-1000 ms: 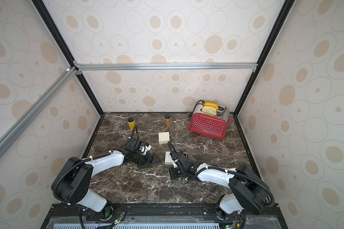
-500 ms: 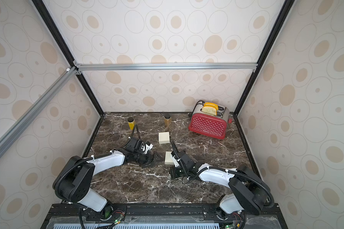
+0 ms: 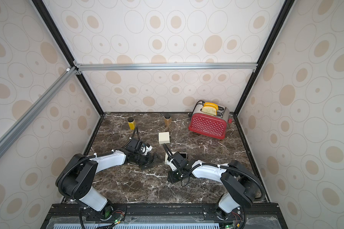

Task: Place the earrings into the drawer-style jewelry box
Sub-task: Place the earring at the center of the board, then pick up the earring from the center of the board.

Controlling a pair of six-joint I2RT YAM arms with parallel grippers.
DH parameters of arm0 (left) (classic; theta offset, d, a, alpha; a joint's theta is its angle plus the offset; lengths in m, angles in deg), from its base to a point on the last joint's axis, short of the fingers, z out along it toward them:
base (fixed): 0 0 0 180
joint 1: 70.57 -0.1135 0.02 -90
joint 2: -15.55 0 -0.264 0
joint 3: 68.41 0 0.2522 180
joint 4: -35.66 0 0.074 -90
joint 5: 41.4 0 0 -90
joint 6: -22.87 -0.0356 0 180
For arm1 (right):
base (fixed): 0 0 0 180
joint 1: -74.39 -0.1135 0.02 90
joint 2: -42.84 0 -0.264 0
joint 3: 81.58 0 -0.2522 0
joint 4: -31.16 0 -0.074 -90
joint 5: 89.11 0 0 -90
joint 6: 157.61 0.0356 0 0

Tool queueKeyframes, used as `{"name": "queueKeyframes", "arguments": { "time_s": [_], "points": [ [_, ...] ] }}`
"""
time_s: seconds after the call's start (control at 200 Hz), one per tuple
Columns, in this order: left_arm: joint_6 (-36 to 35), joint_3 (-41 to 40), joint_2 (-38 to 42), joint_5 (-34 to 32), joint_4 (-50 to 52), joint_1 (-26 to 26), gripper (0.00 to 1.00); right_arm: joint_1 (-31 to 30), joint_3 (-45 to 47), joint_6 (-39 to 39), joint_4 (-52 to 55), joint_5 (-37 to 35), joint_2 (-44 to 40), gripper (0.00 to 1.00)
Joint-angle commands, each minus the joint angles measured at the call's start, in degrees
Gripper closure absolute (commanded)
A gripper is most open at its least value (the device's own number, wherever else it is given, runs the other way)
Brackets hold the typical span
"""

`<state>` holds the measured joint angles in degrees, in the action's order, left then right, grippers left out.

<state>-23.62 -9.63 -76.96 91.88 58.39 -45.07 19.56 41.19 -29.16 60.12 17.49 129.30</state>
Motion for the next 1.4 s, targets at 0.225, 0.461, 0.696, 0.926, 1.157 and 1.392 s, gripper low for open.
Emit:
{"name": "queueKeyframes", "arguments": {
  "time_s": [0.225,0.461,0.696,0.926,1.157,1.392],
  "points": [
    [-1.93,3.15,-1.76,-0.68,3.27,-0.62,0.01,0.34,-6.17,2.13,10.31,-2.71,-1.04,0.57],
    [-1.48,2.8,-3.42,-0.01,2.29,-0.62,0.01,-0.04,-9.22,1.37,20.97,-6.15,-0.99,0.63],
    [-2.03,3.06,-3.79,-0.22,2.88,-0.61,0.01,-0.98,-8.89,1.3,22.97,-7.2,0.92,0.63],
    [-2.39,2.88,-3.28,-0.8,3.84,-0.7,0.01,-1.42,-14.54,2.53,25.35,-8.07,8.5,0.7],
    [-2.83,2.89,-3.45,-0.79,4.34,-0.71,0.01,-2.25,-16.72,6.58,25.83,-7.51,12.34,0.71],
    [-3.13,3.15,-3.64,-0.66,4.48,-0.78,0.01,-2.28,-17.97,6.78,28.64,-9.29,13.8,0.73]
  ]
}}
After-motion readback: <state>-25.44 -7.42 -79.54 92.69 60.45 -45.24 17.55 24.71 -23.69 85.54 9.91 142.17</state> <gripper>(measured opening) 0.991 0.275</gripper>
